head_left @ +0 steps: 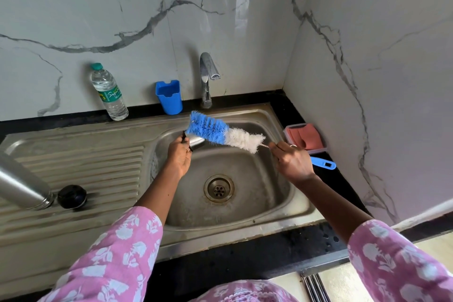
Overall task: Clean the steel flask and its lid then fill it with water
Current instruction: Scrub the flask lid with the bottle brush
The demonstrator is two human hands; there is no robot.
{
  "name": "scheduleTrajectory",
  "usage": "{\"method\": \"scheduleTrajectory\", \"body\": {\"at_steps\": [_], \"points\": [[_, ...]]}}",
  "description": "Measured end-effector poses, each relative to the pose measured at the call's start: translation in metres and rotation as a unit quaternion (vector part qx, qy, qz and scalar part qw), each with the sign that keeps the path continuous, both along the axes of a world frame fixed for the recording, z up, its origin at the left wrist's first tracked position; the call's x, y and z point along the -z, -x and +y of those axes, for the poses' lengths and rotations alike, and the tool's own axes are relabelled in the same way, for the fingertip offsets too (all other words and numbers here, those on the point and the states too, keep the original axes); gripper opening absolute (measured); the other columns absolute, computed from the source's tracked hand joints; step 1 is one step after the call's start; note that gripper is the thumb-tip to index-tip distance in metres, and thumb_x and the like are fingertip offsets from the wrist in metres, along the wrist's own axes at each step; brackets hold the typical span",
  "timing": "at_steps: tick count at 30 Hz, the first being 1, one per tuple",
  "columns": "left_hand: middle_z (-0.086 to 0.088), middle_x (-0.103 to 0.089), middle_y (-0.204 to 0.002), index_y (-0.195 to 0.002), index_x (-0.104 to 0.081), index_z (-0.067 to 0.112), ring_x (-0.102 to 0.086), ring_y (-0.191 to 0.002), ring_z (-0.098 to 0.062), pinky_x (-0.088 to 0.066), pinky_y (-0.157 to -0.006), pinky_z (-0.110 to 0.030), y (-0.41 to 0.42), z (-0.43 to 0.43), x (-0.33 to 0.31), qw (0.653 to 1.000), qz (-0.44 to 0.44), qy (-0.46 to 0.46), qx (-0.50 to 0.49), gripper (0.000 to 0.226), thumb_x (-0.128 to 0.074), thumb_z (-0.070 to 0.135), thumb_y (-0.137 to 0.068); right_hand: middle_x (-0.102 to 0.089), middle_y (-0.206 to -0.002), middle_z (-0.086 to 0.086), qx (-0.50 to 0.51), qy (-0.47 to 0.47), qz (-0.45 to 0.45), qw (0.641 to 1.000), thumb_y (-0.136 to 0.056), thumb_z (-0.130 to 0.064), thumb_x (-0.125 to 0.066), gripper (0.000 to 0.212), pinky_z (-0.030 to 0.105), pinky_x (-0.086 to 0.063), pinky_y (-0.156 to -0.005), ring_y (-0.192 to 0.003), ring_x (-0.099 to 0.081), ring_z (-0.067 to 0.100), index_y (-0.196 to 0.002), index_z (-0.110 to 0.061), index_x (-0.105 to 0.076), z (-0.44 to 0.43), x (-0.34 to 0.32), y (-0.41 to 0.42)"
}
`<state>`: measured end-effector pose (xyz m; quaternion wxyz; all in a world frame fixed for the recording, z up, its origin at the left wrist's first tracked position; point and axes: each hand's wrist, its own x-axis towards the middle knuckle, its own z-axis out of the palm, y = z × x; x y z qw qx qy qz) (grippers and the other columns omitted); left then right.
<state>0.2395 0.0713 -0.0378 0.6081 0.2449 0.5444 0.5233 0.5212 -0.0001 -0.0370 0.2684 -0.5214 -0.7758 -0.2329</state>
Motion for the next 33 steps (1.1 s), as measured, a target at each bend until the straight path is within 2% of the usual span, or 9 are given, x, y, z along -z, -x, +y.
{"method": "scheduleTrajectory", "body": {"at_steps": [8, 12, 14, 17, 20, 23, 28, 31, 33], "points": [[-0.004, -0.055, -0.115, -0.136, -0.043, -0.002, -0.050, -0.096, -0.009, -0.033, -0.103, -0.024, 0.002, 0.000, -0.001, 1.000, -0.004, -0.017, -0.013, 0.045, -0.033, -0.015, -0.094, -0.055, -0.063, 0.003, -0.024, -0.006, -0.020, 0.999, -0.058, 0.002, -0.079, 0.042, 0.026, -0.033, -0.032, -0.041, -0.051, 0.024, -0.095, -0.012, -0.064, -0.006, 0.001, -0.009], [-0.001, -0.059, -0.090, -0.101, -0.058, 0.009, -0.055, -0.081, -0.009, -0.043, -0.072, -0.016, -0.002, -0.007, -0.003, 0.999, -0.040, -0.020, -0.004, 0.038, -0.032, -0.017, -0.089, -0.056, -0.063, 0.003, -0.026, -0.015, -0.020, 0.999, -0.067, 0.000, -0.070, 0.027, 0.025, -0.033, -0.032, -0.041, -0.051, 0.024, -0.092, -0.009, -0.070, -0.004, -0.003, -0.002], [-0.002, -0.058, -0.086, -0.087, -0.055, 0.013, -0.053, -0.074, -0.009, -0.042, -0.066, -0.016, -0.005, -0.009, -0.005, 0.998, -0.054, -0.020, -0.010, 0.035, -0.034, -0.015, -0.089, -0.056, -0.062, 0.003, -0.021, -0.014, -0.018, 1.000, -0.074, -0.003, -0.055, 0.024, 0.024, -0.032, -0.032, -0.041, -0.052, 0.025, -0.090, -0.008, -0.072, -0.003, -0.007, 0.005], [-0.004, -0.060, -0.084, -0.088, -0.056, 0.010, -0.056, -0.074, -0.011, -0.046, -0.071, -0.016, -0.006, -0.010, -0.007, 0.995, -0.089, -0.028, -0.026, 0.027, -0.038, -0.010, -0.091, -0.056, -0.062, 0.003, -0.015, -0.013, -0.022, 1.000, -0.074, -0.005, -0.048, 0.029, 0.023, -0.032, -0.032, -0.042, -0.052, 0.024, -0.089, -0.008, -0.072, -0.005, -0.007, 0.010], [-0.006, -0.061, -0.087, -0.091, -0.056, 0.008, -0.059, -0.077, -0.012, -0.047, -0.076, -0.018, -0.002, -0.007, -0.009, 0.993, -0.110, -0.030, -0.039, 0.020, -0.041, -0.006, -0.093, -0.055, -0.063, 0.003, -0.015, -0.010, -0.025, 1.000, -0.065, 0.001, -0.071, 0.028, 0.025, -0.034, -0.032, -0.042, -0.051, 0.024, -0.091, -0.007, -0.071, -0.009, -0.002, 0.000], [-0.005, -0.062, -0.090, -0.092, -0.057, 0.011, -0.059, -0.081, -0.011, -0.046, -0.079, -0.019, 0.004, -0.005, -0.004, 0.994, -0.092, -0.039, -0.033, 0.025, -0.040, -0.008, -0.093, -0.053, -0.063, 0.002, -0.010, 0.006, -0.033, 0.999, -0.058, 0.002, -0.079, 0.036, 0.025, -0.031, -0.032, -0.041, -0.049, 0.023, -0.091, -0.009, -0.069, -0.015, -0.003, -0.006], [0.001, -0.063, -0.091, -0.107, -0.057, 0.010, -0.053, -0.077, -0.007, -0.041, -0.072, -0.018, -0.003, -0.011, 0.002, 0.997, -0.031, -0.056, 0.032, 0.033, -0.039, -0.012, -0.089, -0.056, -0.064, 0.004, -0.010, -0.001, -0.029, 1.000, -0.063, 0.001, -0.073, 0.031, 0.023, -0.031, -0.033, -0.041, -0.051, 0.024, -0.092, -0.007, -0.072, -0.008, -0.010, 0.003], [0.005, -0.065, -0.080, -0.096, -0.059, 0.014, -0.054, -0.069, -0.003, -0.041, -0.074, -0.018, -0.004, -0.008, 0.002, 0.997, -0.057, -0.047, 0.008, 0.023, -0.043, -0.002, -0.094, -0.056, -0.064, 0.003, -0.009, -0.006, -0.032, 0.999, -0.074, -0.005, -0.057, 0.024, 0.022, -0.031, -0.032, -0.041, -0.052, 0.024, -0.092, -0.008, -0.072, -0.007, -0.010, 0.008], [0.005, -0.060, -0.082, -0.093, -0.059, 0.017, -0.048, -0.069, -0.004, -0.040, -0.071, -0.020, 0.000, -0.003, 0.005, 0.997, -0.069, -0.038, -0.015, 0.020, -0.043, 0.006, -0.098, -0.056, -0.063, 0.003, -0.015, -0.010, -0.030, 0.999, -0.072, -0.001, -0.065, 0.022, 0.024, -0.032, -0.032, -0.041, -0.051, 0.023, -0.092, -0.007, -0.072, -0.011, -0.007, 0.003]]}}
